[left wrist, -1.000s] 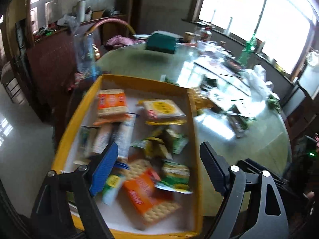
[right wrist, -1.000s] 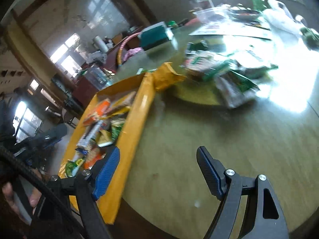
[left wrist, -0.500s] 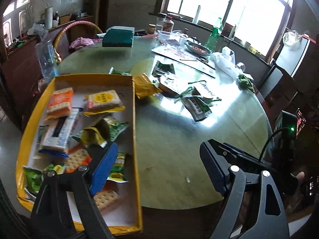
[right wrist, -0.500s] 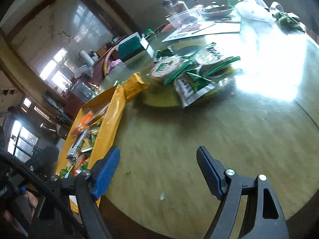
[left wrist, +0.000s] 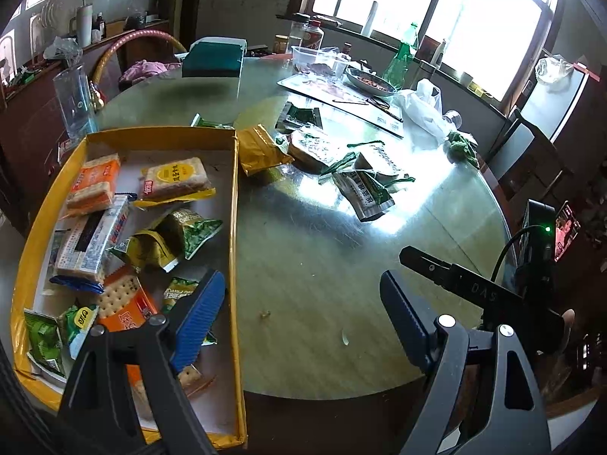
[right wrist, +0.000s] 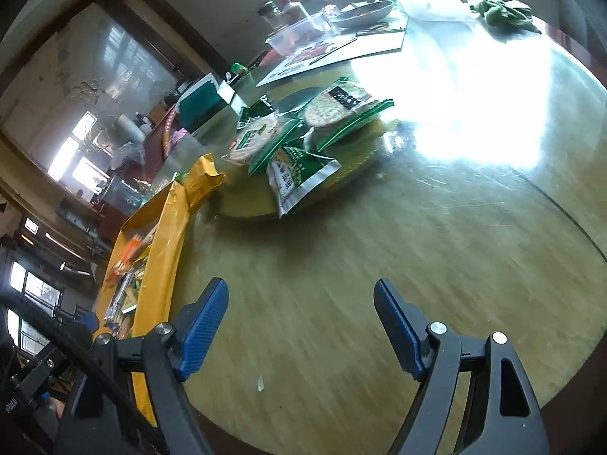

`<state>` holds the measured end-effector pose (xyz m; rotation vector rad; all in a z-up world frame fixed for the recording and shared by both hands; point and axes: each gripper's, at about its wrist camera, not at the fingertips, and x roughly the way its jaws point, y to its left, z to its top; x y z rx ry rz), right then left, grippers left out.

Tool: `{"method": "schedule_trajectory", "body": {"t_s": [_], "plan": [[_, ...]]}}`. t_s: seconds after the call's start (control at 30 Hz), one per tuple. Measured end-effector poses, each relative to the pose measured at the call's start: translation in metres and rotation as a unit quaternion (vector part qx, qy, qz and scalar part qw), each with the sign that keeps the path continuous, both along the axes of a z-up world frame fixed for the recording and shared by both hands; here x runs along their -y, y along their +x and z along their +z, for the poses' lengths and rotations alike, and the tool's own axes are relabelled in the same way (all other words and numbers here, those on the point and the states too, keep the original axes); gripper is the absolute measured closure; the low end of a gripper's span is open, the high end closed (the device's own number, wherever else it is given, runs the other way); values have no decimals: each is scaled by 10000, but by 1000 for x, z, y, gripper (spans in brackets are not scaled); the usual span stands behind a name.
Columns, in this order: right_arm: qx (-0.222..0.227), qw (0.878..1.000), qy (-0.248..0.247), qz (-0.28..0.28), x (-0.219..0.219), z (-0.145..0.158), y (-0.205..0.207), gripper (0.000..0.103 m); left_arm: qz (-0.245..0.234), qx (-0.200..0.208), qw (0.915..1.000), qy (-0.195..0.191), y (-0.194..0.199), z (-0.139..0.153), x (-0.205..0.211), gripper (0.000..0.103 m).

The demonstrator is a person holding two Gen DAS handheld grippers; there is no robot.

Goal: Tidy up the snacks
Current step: 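Move both open grippers back over the table toward the remaining snacks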

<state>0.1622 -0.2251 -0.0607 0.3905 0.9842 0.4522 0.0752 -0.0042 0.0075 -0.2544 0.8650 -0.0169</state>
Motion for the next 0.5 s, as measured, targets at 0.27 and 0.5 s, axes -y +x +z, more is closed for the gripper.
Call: {"method": "schedule_trajectory", "body": {"t_s": [0.27,0.5], "plan": [[-28,9999,-108,-35,-3,-1,5,24,0,-20,10000,-33,0,-3,-2,19],[24,9990,-452,-55,-7,0,11,24,2,-24,10000,-71,0,-4,-4,19]]}}
